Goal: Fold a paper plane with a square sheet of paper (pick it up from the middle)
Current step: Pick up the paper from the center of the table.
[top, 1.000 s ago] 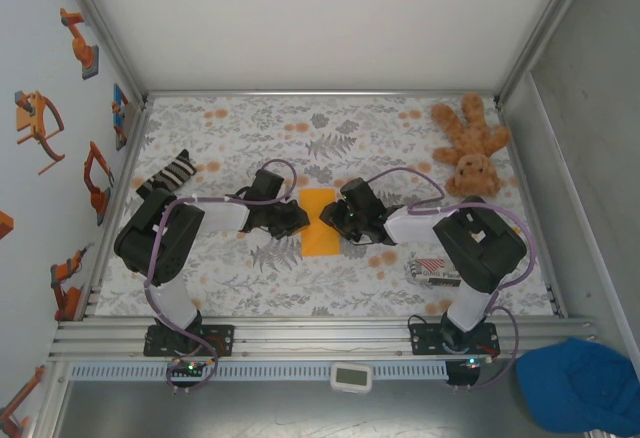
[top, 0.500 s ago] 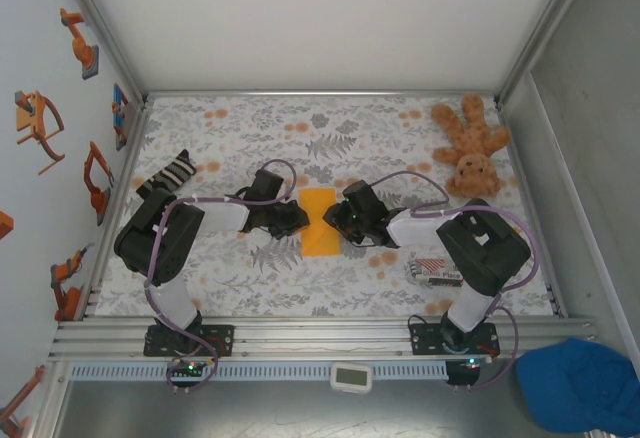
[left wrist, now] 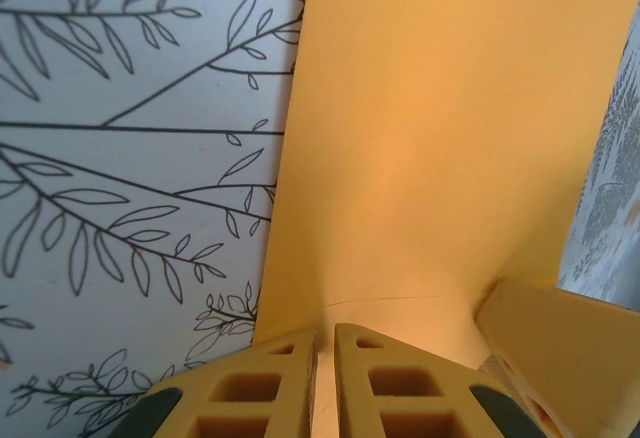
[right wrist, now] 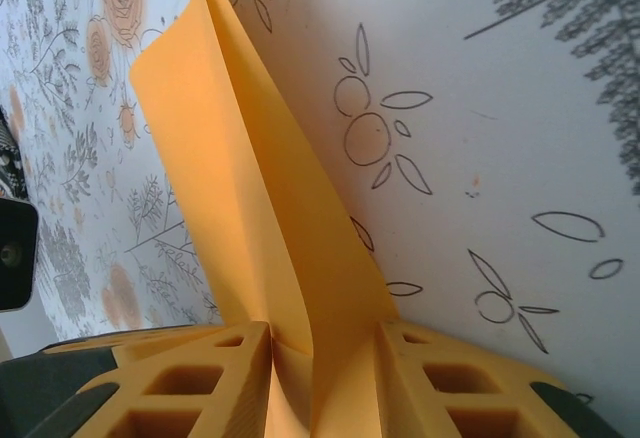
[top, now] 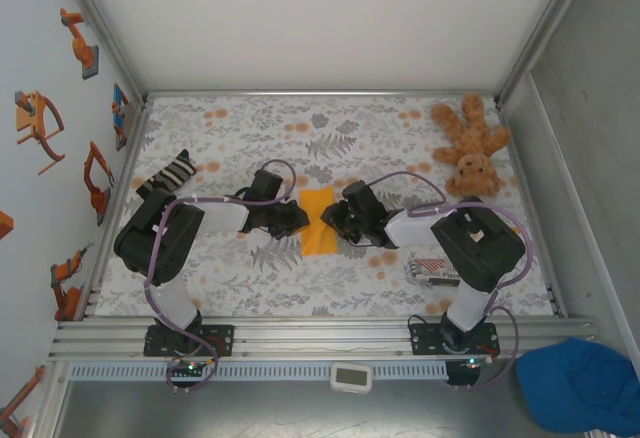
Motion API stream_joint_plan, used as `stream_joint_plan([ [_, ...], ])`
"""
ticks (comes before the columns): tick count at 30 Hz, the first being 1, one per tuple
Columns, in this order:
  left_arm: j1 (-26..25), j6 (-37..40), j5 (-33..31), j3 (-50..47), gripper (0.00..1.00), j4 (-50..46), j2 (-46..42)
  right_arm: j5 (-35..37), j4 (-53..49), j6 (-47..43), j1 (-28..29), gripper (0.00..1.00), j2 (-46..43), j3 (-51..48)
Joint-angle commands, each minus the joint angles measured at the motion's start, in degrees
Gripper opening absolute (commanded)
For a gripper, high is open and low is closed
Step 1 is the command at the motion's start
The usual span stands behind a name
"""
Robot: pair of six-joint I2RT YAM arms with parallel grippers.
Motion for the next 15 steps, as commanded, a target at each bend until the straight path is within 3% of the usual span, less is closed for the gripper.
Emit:
stream_joint_plan([
  [1,0.38,-0.11,-2.75,-2.14,0.13,-4.8,0.88,2.13,-0.38,-1.03,0.42,0.29,-2.53,-0.75],
  [7,0.38,0.04,-2.68,-2.22,0.13,-4.74,0.85,1.87,-0.16,-1.0,0.4,0.18,-2.65,-0.53],
  [15,0.45,0.02,-2.81,-2.18,0.13,-5.06,0.7,0.6,2.87,-1.07,0.49,0.15,-1.72,-0.86],
])
